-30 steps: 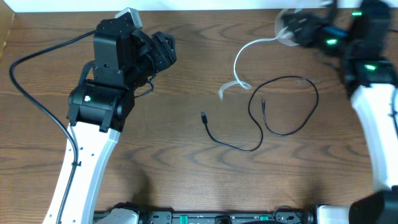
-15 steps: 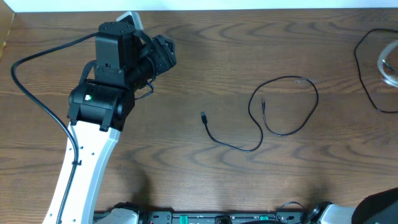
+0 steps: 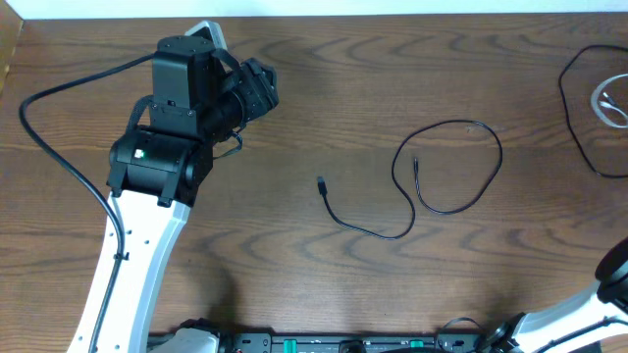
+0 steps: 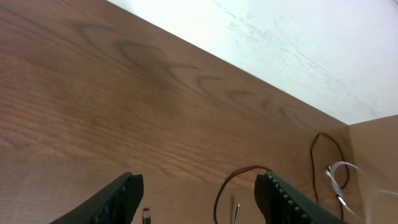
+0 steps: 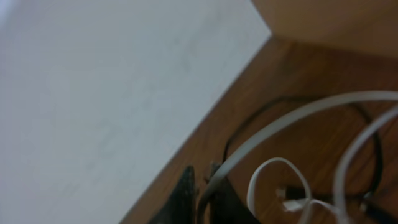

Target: Untangle cables

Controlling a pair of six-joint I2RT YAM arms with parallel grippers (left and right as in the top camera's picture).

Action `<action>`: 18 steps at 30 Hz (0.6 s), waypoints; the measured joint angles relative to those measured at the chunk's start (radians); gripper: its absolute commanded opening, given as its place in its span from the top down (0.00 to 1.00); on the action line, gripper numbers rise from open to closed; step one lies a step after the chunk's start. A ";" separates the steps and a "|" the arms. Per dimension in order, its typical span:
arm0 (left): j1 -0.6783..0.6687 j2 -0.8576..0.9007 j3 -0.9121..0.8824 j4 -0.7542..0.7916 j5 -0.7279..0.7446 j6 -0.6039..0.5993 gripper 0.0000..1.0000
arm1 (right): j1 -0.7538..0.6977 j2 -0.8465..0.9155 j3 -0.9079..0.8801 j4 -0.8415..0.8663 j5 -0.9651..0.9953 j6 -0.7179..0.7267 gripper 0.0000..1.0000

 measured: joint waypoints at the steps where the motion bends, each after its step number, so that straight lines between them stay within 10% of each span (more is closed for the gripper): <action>1: 0.000 0.000 0.000 0.000 0.000 0.000 0.37 | 0.009 0.021 0.000 -0.001 0.000 -0.002 0.01; 18: -0.001 0.056 0.000 -0.020 0.005 0.005 0.38 | 0.061 0.047 0.001 -0.444 -0.010 -0.050 0.01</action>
